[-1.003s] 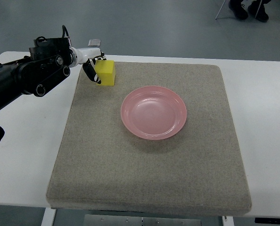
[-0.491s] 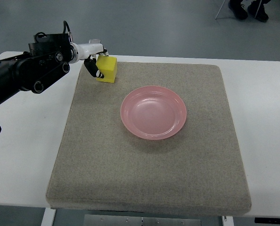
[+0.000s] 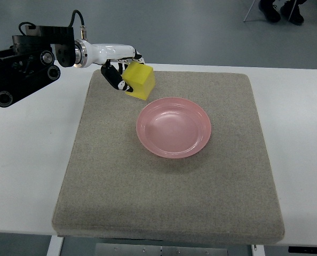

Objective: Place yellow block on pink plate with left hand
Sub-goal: 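Carry the yellow cube with the left hand onto the pink plate, then open the left hand to release the cube on the plate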

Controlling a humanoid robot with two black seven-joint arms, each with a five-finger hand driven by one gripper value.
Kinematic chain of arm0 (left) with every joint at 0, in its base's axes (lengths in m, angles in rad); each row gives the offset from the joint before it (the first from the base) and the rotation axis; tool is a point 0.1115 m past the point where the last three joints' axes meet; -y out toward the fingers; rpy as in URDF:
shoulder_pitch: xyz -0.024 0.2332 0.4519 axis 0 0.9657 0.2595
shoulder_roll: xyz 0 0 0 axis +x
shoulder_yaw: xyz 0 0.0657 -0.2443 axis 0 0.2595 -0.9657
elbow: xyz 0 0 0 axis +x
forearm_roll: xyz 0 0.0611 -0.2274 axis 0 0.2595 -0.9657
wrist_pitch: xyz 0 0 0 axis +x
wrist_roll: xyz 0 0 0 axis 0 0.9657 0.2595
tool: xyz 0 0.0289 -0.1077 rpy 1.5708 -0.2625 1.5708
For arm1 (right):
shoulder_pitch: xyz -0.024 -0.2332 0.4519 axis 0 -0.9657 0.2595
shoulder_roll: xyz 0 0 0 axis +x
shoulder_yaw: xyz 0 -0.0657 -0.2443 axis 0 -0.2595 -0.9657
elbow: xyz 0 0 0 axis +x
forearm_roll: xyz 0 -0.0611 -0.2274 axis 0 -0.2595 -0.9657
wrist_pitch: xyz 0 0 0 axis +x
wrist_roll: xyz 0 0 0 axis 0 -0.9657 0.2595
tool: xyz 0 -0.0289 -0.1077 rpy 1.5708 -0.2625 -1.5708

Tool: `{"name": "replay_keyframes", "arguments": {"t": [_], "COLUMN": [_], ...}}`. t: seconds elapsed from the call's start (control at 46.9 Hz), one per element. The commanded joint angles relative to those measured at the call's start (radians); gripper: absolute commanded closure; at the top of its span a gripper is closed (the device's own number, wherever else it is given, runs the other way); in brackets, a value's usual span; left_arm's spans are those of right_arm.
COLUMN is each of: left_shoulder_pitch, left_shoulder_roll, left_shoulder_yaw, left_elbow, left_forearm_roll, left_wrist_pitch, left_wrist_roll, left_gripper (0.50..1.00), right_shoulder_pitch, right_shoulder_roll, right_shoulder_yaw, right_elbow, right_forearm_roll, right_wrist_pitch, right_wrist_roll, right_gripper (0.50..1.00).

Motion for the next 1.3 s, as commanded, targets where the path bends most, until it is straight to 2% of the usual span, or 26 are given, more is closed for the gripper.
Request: {"name": "replay_keyframes", "arguments": {"t": [0.0,0.299,0.363,0.427,0.576,0.662,0.747,0.79,1.003,1.28], "left_shoulder_pitch": [0.003,0.063,0.069,0.071,0.094,0.103,0.103,0.103,0.094,0.086], "left_shoulder_roll": [-0.001,-0.065,-0.078,-0.093,-0.128,-0.133,-0.133,-0.133,-0.118,-0.058], "left_shoulder_yaw": [0.010,0.015,0.013,0.013,0.015,0.015,0.015,0.015,-0.002,-0.059], "left_elbow": [-0.051,-0.057,-0.056,-0.049,-0.022,-0.016,-0.016,-0.016,-0.023,0.009], "left_forearm_roll": [0.001,0.019,0.021,0.022,0.022,0.024,0.022,0.022,-0.004,-0.244], "left_wrist_pitch": [-0.003,0.001,0.006,0.010,0.012,0.012,0.010,0.010,-0.013,-0.163], "left_wrist_roll": [-0.019,-0.019,-0.019,-0.019,-0.021,-0.019,-0.019,-0.019,-0.021,-0.019], "left_gripper": [1.000,0.999,0.975,0.903,0.650,0.542,0.534,0.508,0.506,0.506], "right_shoulder_pitch": [0.000,0.000,0.000,0.000,0.000,0.000,0.000,0.000,0.000,0.000], "right_shoulder_roll": [0.000,0.000,0.000,0.000,0.000,0.000,0.000,0.000,0.000,0.000], "right_shoulder_yaw": [0.000,0.000,0.000,0.000,0.000,0.000,0.000,0.000,0.000,0.000], "right_elbow": [0.000,0.000,0.000,0.000,0.000,0.000,0.000,0.000,0.000,0.000], "right_forearm_roll": [0.000,0.000,0.000,0.000,0.000,0.000,0.000,0.000,0.000,0.000], "right_wrist_pitch": [0.000,0.000,0.000,0.000,0.000,0.000,0.000,0.000,0.000,0.000], "right_wrist_roll": [0.000,0.000,0.000,0.000,0.000,0.000,-0.001,-0.001,-0.001,-0.001], "right_gripper": [0.576,0.576,0.576,0.576,0.576,0.576,0.576,0.576,0.576,0.576]}}
